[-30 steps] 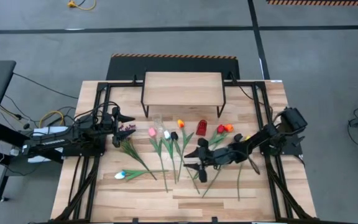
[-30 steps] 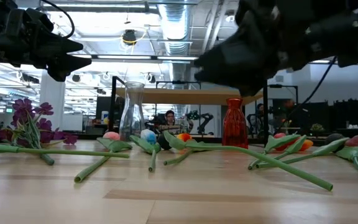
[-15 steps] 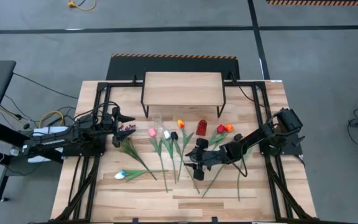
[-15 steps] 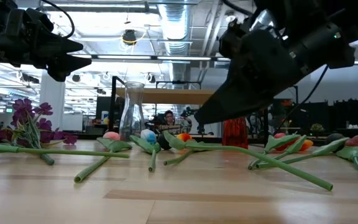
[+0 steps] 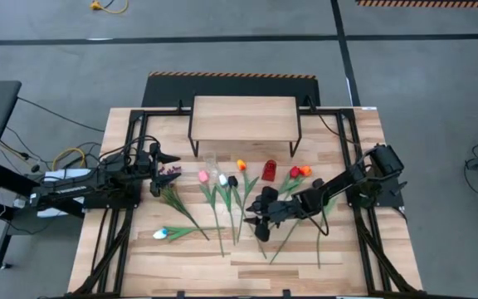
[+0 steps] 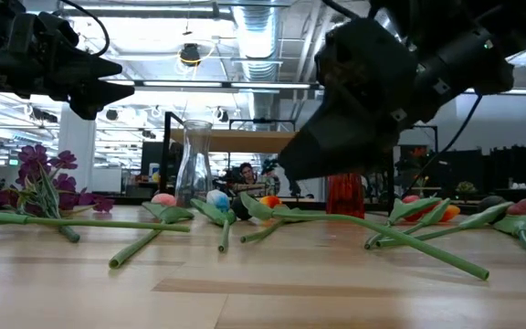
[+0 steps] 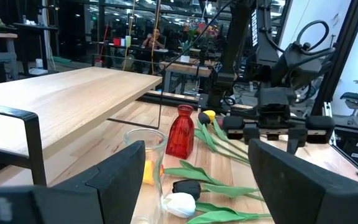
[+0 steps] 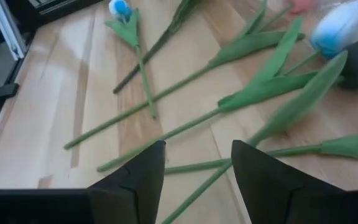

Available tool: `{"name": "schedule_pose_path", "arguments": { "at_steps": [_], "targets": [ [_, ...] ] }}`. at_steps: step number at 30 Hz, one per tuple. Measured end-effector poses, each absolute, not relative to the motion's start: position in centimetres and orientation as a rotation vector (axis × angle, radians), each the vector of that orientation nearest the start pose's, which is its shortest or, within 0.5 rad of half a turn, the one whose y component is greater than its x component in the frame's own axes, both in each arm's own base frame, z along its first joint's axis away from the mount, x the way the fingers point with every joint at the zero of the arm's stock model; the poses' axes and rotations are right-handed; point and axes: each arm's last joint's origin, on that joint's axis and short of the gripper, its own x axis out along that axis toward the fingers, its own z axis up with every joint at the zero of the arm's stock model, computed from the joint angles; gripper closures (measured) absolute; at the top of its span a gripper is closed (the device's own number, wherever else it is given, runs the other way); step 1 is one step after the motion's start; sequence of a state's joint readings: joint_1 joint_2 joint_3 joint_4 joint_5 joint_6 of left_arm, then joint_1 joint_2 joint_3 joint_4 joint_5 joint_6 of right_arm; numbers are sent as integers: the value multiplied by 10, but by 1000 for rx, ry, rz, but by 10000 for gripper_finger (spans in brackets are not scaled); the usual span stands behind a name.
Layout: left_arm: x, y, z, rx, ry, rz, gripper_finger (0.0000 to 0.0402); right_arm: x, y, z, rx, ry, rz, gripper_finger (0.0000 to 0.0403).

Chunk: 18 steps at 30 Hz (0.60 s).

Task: Pick and place flowers into a vace then onto a shelf
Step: Put the left black flower into the transparent vase

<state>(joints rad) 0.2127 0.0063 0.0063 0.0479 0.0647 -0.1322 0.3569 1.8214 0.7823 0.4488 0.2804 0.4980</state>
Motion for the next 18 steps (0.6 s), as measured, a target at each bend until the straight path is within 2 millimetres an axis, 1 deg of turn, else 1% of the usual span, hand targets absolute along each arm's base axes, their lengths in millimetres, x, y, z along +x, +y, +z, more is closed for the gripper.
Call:
{"name": "schedule_pose_path", "arguments": {
  "at_steps": [4,7,10,14,18],
  "targets": [
    [96,19,170,-131,-57,145,126,323,116,128,298,554,-58,233],
    [96,19,170,-128,-57,145,126,321,118,126,265,581,-53,237],
    [96,19,170,-131,-58,145,126,319,114,122,241,626,-69,242],
    [96,19,170,-126,-57,145,126,320,109,120,250,655,-65,243],
    [96,19,170,-128,-57,146,126,320,110,120,258,658,-41,241]
  ]
}}
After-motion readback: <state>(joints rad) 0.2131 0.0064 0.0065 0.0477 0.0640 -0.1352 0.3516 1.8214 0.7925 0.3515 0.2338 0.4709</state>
